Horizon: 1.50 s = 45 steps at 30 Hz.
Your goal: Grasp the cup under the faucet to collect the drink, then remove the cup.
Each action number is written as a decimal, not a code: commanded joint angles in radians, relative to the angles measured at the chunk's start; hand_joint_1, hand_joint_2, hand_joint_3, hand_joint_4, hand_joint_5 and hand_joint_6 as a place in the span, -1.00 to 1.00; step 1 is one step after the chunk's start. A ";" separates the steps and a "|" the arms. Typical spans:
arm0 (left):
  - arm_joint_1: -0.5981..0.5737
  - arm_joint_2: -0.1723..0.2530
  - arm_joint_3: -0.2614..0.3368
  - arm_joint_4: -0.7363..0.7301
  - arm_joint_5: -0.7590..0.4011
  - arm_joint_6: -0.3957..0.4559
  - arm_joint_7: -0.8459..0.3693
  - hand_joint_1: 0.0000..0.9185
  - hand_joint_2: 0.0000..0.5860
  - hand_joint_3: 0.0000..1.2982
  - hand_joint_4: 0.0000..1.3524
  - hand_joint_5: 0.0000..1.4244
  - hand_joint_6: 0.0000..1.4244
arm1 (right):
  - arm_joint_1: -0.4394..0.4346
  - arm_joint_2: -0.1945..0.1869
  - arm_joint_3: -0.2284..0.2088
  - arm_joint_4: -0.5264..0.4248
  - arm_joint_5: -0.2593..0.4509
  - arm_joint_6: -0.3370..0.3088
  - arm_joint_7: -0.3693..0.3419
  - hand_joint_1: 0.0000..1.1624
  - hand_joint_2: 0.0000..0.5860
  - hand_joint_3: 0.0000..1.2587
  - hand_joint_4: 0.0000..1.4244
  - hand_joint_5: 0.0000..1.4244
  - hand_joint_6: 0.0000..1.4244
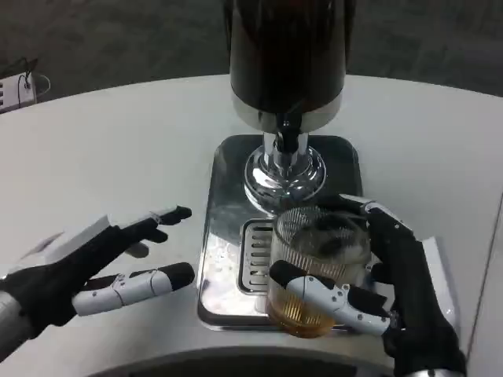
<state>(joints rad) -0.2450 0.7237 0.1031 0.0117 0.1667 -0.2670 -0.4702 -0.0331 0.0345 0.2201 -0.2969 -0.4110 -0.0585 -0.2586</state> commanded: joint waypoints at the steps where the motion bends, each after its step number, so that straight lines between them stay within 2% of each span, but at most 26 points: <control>1: -0.002 0.002 -0.004 -0.006 0.006 -0.026 0.009 -1.00 -0.71 -0.80 -0.86 -0.76 -0.63 | 0.046 -0.010 -0.003 -0.122 -0.005 0.005 0.036 0.72 -0.22 0.45 0.63 0.93 1.00; 8: 0.011 0.006 -0.011 -0.041 0.006 -0.044 -0.004 -1.00 -0.71 -0.80 -0.87 -0.76 -0.63 | 0.075 -0.024 -0.002 -0.233 -0.017 0.012 0.088 0.72 -0.22 0.45 0.63 0.94 1.00; 14: 0.055 0.016 -0.010 -0.129 0.017 -0.072 -0.011 -1.00 -0.72 -0.80 -0.88 -0.77 -0.65 | 0.084 -0.045 -0.013 -0.319 -0.004 0.021 0.150 0.71 -0.22 0.45 0.65 0.95 1.00; 25: 0.160 0.008 0.018 -0.283 0.044 -0.077 0.006 -1.00 -0.74 -0.83 -0.95 -0.83 -0.69 | 0.096 -0.135 -0.103 -0.424 0.047 0.014 0.276 0.70 -0.23 0.47 0.65 0.95 1.00; 31: 0.189 -0.005 0.033 -0.327 0.084 -0.066 0.032 -1.00 -0.74 -0.85 -1.00 -0.88 -0.72 | 0.094 -0.181 -0.149 -0.450 0.066 -0.008 0.313 0.70 -0.23 0.47 0.65 0.95 1.00; 38: 0.211 -0.030 0.044 -0.380 0.129 -0.048 0.064 -1.00 -0.78 -0.92 -1.00 -1.00 -0.78 | 0.115 -0.209 -0.179 -0.485 0.083 -0.019 0.332 0.70 -0.23 0.48 0.65 0.95 1.00; 45: 0.257 -0.044 0.048 -0.442 0.147 -0.036 0.062 -1.00 -0.79 -1.00 -1.00 -1.00 -0.88 | 0.145 -0.225 -0.194 -0.516 0.103 -0.022 0.350 0.69 -0.23 0.49 0.65 0.95 1.00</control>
<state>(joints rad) -0.0190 0.6875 0.1424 -0.4024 0.2940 -0.3119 -0.4179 0.1036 -0.1881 0.0329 -0.7711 -0.3266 -0.0387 0.0873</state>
